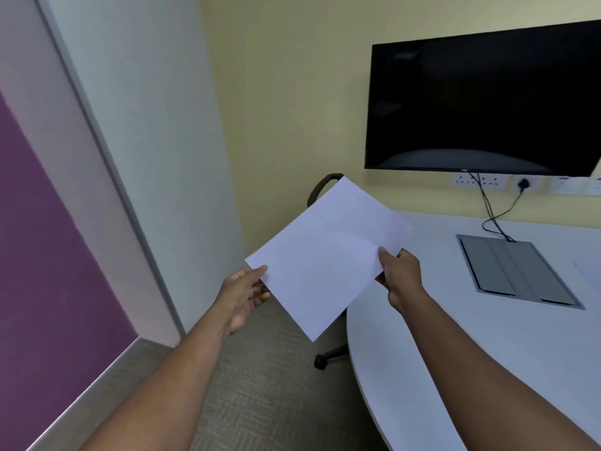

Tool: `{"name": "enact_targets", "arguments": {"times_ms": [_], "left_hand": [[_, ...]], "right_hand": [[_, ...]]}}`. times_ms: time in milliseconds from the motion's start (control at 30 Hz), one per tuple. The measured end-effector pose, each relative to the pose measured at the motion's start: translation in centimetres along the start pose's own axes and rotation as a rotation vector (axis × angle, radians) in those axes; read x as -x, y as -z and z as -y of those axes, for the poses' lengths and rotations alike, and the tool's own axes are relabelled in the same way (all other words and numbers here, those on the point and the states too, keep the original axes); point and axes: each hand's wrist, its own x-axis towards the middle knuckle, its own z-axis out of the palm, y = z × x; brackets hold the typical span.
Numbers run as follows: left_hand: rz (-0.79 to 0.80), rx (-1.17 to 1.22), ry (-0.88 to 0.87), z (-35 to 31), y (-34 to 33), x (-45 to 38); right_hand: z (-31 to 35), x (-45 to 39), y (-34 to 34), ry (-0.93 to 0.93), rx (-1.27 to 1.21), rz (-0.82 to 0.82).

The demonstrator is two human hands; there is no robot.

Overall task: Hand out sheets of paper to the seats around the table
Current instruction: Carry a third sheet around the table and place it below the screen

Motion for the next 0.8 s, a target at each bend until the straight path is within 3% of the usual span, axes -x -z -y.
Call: {"name": "enact_targets", "arguments": {"times_ms": [367,800], "left_hand": [[0.385,-0.11,0.171,-0.7,-4.9,-13.4],[0.174,-0.38,-0.128,-1.7,-18.3,-27.4]], "right_hand": [[-1.3,-7.5,-1.7,0.008,-0.067,-0.375],[-0.1,-19.9,4.2,-0.008,-0.119,-0.44]]}}
